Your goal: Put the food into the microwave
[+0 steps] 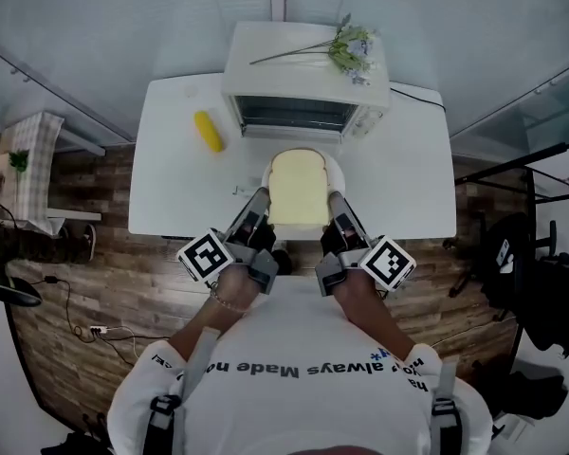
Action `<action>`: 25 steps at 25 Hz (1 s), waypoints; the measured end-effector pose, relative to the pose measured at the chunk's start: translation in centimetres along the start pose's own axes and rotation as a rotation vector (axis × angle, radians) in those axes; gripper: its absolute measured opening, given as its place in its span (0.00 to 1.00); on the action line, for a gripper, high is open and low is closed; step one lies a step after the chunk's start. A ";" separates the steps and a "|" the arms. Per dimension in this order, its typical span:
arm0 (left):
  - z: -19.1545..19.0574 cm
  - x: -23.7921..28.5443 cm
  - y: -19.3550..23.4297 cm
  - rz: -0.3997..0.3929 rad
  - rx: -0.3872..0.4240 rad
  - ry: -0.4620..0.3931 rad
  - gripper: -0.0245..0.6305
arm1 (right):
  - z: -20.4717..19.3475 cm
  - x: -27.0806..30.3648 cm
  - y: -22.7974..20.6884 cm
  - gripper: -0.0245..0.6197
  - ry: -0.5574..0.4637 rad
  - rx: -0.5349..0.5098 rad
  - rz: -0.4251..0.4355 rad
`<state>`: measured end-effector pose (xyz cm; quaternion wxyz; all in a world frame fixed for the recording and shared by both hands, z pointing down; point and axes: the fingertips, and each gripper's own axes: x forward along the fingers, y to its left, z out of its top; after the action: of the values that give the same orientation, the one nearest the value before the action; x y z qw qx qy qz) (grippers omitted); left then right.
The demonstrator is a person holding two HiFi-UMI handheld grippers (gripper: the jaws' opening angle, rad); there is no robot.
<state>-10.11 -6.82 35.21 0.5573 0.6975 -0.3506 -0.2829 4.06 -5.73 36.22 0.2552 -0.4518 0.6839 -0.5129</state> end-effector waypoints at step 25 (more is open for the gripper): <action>4.2 7.5 1.7 0.018 0.014 0.059 0.06 | 4.3 6.7 -1.0 0.08 -0.038 0.016 -0.023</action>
<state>-9.29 -15.50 35.91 0.5651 0.7061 -0.3422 -0.2548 4.85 -13.70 36.47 0.2658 -0.4670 0.6695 -0.5128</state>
